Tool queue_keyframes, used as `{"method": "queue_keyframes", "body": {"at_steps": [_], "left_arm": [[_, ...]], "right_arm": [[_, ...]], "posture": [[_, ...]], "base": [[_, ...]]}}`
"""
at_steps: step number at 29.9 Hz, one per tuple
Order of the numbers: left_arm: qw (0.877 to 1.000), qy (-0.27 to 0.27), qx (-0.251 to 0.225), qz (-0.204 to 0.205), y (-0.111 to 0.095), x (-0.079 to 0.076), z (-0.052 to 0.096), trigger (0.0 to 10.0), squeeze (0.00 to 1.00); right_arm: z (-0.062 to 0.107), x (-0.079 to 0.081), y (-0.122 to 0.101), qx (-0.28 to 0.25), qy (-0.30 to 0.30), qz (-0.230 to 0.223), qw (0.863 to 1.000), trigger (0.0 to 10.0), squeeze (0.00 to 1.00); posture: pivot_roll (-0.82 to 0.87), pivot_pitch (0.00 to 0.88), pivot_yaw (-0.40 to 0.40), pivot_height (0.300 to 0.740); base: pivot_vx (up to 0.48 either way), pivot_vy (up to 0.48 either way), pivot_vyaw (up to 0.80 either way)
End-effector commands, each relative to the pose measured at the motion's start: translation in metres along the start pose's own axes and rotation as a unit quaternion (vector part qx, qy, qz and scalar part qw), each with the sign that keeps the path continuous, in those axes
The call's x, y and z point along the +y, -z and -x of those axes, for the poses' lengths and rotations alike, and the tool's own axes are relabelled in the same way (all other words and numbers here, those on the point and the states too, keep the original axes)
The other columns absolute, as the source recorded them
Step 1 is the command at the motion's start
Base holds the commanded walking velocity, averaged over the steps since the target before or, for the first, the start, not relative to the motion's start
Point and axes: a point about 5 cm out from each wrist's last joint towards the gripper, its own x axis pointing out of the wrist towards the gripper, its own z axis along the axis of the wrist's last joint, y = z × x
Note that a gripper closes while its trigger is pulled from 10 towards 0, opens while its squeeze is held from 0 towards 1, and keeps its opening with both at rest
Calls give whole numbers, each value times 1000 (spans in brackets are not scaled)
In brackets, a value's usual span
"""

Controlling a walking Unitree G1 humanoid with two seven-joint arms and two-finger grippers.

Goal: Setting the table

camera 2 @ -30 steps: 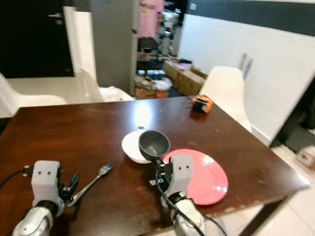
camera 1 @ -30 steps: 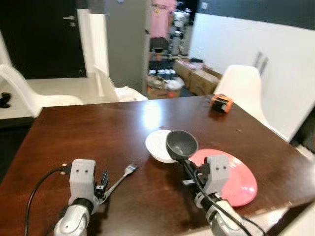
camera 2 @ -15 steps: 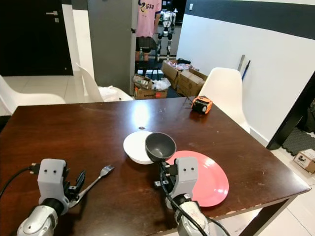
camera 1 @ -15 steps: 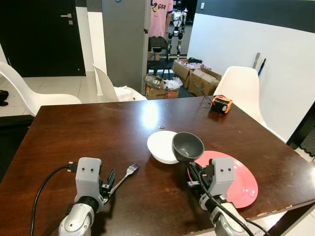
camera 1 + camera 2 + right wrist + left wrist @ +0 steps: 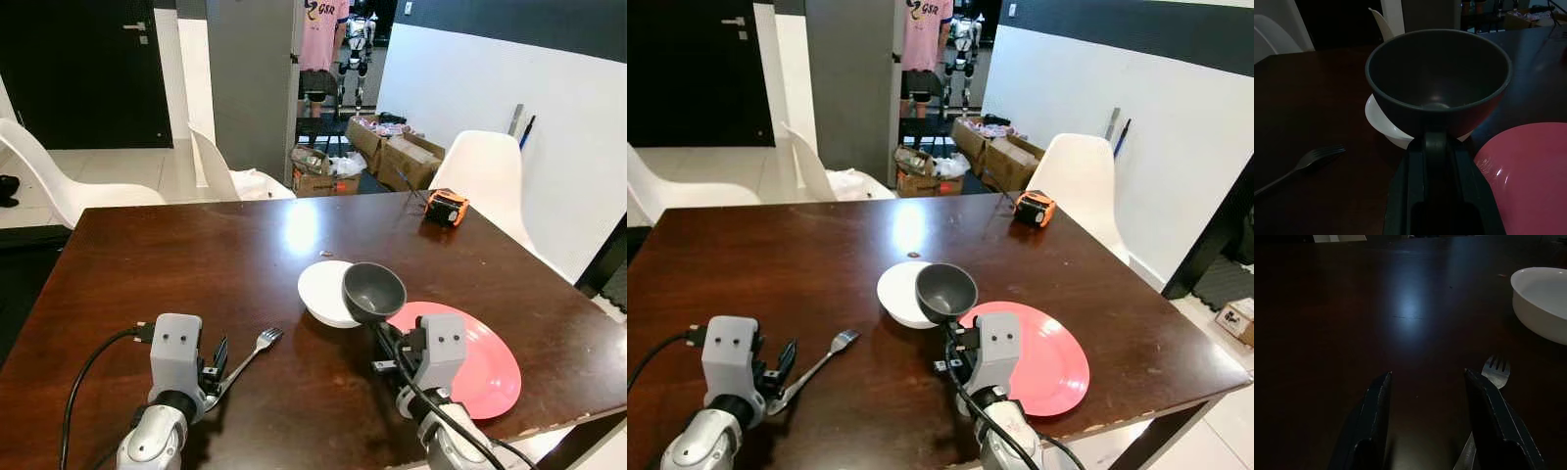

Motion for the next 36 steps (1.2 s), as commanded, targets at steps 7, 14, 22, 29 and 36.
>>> {"method": "queue_keyframes", "body": {"at_steps": [7,14,22,29,36], "left_arm": [[1000,1,13,-4,6,0,1,10000,0],[1000,0,13,-5,5,1,1,10000,0],[1000,0,13,-4,6,0,1,10000,0],[1000,-1,15,-1,6,0,2,10000,0],[1000,-4,16,1,6,1,2,10000,0]], "right_arm": [[1,1,0,-4,2,1,1000,10000,0],[1,1,0,-5,0,1,1000,10000,0],[1,1,1,-2,0,4,1000,10000,0],[2,1,1,-1,1,4,1000,10000,0],[1,0,1,-1,1,3,1000,10000,0]], "posture": [[8,68,31,740],[9,71,31,740],[8,73,30,740],[8,74,29,740],[8,75,28,740]], "base": [[0,0,0],[0,0,0],[0,0,0],[0,0,0],[0,0,0]]}}
